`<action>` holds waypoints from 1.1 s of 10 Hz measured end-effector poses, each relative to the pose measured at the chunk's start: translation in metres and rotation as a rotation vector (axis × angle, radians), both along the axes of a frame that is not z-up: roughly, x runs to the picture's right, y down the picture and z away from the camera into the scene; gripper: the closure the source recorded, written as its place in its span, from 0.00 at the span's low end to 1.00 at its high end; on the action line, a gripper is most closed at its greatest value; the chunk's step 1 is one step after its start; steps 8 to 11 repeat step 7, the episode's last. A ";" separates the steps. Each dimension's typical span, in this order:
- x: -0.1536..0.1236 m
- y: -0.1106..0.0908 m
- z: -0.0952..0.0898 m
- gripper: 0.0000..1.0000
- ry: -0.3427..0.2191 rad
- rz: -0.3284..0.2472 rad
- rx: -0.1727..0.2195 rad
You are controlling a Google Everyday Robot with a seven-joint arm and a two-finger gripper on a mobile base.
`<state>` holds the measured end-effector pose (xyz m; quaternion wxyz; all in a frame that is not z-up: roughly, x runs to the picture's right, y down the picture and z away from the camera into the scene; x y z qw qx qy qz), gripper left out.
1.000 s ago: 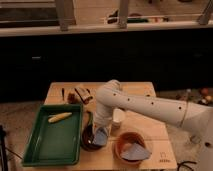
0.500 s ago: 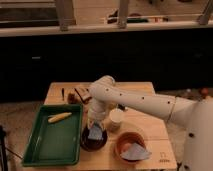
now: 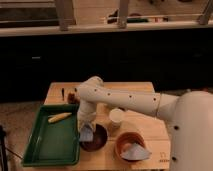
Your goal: Wipe purple bowl with sponge
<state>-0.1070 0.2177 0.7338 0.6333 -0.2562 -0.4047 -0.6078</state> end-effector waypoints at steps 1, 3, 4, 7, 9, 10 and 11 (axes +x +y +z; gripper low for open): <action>0.001 0.006 -0.006 1.00 -0.004 -0.010 -0.005; 0.010 0.010 -0.016 1.00 0.007 0.000 -0.006; 0.019 0.007 -0.020 1.00 0.024 0.017 0.004; 0.033 -0.003 -0.030 1.00 0.084 0.065 0.038; 0.033 -0.003 -0.030 1.00 0.084 0.065 0.038; 0.033 -0.003 -0.030 1.00 0.084 0.065 0.038; 0.033 -0.003 -0.030 1.00 0.084 0.065 0.038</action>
